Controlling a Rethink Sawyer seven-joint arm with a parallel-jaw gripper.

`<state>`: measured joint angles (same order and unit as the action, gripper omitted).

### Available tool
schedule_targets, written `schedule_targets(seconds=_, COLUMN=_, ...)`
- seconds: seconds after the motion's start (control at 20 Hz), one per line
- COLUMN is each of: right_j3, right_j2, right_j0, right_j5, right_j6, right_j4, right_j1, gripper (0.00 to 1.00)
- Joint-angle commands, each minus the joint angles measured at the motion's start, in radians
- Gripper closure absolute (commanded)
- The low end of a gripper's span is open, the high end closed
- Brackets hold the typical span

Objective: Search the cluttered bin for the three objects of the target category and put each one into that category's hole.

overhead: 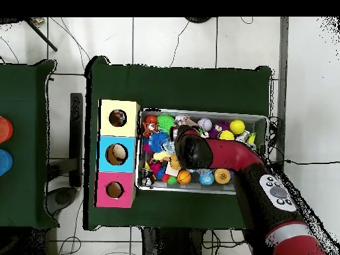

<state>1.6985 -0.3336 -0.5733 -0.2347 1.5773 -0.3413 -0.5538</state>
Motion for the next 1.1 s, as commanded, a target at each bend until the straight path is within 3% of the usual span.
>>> schedule_targets(seconds=0.05, right_j3=0.105, right_j2=0.007, right_j0=0.011, right_j5=-0.138, right_j6=0.105, right_j4=0.034, right_j1=-0.084, gripper=1.0)
schedule_targets(seconds=0.4, right_j3=0.093, right_j2=0.006, right_j0=0.014, right_j5=-0.125, right_j6=0.12, right_j4=0.037, right_j1=-0.085, gripper=1.0)
schedule_targets(seconds=0.5, right_j3=0.064, right_j2=-0.033, right_j0=-0.001, right_j5=-0.032, right_j6=0.101, right_j4=0.007, right_j1=-0.061, gripper=1.0)
schedule_targets(seconds=0.55, right_j3=0.029, right_j2=-0.084, right_j0=-0.022, right_j5=0.088, right_j6=0.087, right_j4=-0.03, right_j1=-0.049, gripper=1.0)
schedule_targets(seconds=0.6, right_j3=0.016, right_j2=-0.105, right_j0=-0.032, right_j5=0.125, right_j6=0.083, right_j4=-0.041, right_j1=-0.034, gripper=1.0)
schedule_targets(seconds=0.85, right_j3=-0.012, right_j2=-0.072, right_j0=-0.003, right_j5=0.185, right_j6=0.107, right_j4=-0.047, right_j1=-0.022, gripper=1.0)
schedule_targets(seconds=1.05, right_j3=-0.024, right_j2=-0.047, right_j0=0.023, right_j5=0.176, right_j6=0.114, right_j4=-0.014, right_j1=-0.016, gripper=1.0)
schedule_targets(seconds=1.1, right_j3=-0.024, right_j2=-0.043, right_j0=0.028, right_j5=0.172, right_j6=0.115, right_j4=-0.007, right_j1=-0.016, gripper=0.0)
